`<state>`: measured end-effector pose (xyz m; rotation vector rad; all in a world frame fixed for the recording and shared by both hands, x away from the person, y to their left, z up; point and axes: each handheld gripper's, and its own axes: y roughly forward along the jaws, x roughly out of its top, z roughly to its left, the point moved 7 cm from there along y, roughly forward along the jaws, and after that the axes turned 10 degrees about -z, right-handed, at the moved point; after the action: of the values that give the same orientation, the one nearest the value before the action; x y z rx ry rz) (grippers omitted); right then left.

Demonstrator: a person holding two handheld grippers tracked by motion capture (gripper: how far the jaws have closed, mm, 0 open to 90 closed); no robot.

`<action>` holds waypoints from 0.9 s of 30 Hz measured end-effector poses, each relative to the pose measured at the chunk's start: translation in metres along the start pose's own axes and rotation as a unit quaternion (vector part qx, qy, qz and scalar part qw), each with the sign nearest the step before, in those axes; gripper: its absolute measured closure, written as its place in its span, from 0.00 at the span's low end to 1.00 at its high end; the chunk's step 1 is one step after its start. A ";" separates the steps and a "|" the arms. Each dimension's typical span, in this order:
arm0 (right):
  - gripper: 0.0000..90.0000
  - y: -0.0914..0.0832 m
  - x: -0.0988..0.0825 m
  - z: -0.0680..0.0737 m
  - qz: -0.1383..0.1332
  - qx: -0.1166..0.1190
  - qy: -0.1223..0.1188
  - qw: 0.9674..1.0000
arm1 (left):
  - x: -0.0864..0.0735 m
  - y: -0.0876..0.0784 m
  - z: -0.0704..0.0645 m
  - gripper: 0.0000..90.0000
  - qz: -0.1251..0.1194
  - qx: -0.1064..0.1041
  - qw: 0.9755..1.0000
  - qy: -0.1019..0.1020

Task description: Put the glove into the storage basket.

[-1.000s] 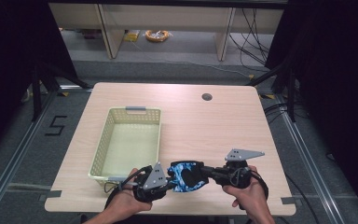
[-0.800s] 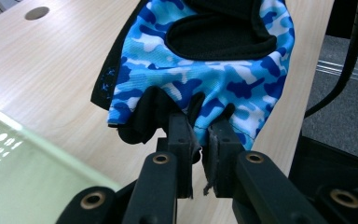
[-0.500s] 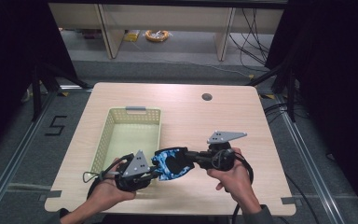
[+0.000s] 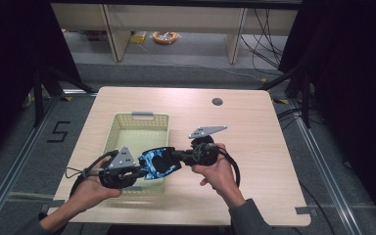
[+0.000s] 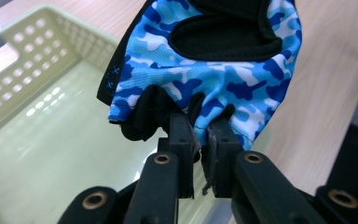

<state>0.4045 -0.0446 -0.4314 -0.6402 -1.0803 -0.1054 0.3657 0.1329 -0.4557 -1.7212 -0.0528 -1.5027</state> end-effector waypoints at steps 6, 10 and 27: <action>0.97 0.030 0.002 0.007 0.008 0.003 0.001 1.000 | -0.017 -0.011 0.021 0.92 0.026 0.010 1.000 -0.011; 0.97 0.051 -0.003 0.012 0.018 0.005 0.000 1.000 | -0.030 -0.016 0.032 0.92 0.038 0.018 0.999 -0.021; 0.97 0.091 0.004 0.031 0.021 0.043 0.033 0.998 | -0.048 -0.041 0.055 0.92 0.058 0.045 0.997 -0.040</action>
<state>0.4166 0.0476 -0.4581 -0.5787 -1.0025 -0.0427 0.3745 0.2147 -0.4705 -1.6838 -0.0605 -1.3283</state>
